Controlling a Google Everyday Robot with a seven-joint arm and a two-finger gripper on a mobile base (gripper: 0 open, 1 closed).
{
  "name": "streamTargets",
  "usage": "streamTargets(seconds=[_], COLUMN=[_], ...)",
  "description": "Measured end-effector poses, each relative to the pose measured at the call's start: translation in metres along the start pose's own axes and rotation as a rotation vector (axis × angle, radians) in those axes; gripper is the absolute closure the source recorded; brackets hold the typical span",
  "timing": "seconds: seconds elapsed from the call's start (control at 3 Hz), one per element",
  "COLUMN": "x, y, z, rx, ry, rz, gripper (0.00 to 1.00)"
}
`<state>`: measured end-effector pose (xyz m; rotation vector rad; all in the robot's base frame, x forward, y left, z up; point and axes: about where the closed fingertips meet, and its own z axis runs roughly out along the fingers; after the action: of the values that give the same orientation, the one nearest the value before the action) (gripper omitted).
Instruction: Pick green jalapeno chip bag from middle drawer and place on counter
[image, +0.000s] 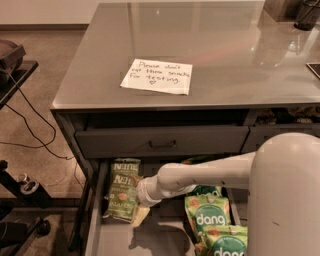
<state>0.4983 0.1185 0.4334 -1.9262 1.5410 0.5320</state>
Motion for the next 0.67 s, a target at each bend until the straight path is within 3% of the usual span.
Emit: streamTargets(seconds=[0.33,0.67], x=[0.01,0.024], y=[-0.011,-0.022], z=[0.009,0.016], rx=[0.031,0.063], ry=[-0.029,-0.061], rz=[-0.006,0.028], gripper=[0.0,0.0])
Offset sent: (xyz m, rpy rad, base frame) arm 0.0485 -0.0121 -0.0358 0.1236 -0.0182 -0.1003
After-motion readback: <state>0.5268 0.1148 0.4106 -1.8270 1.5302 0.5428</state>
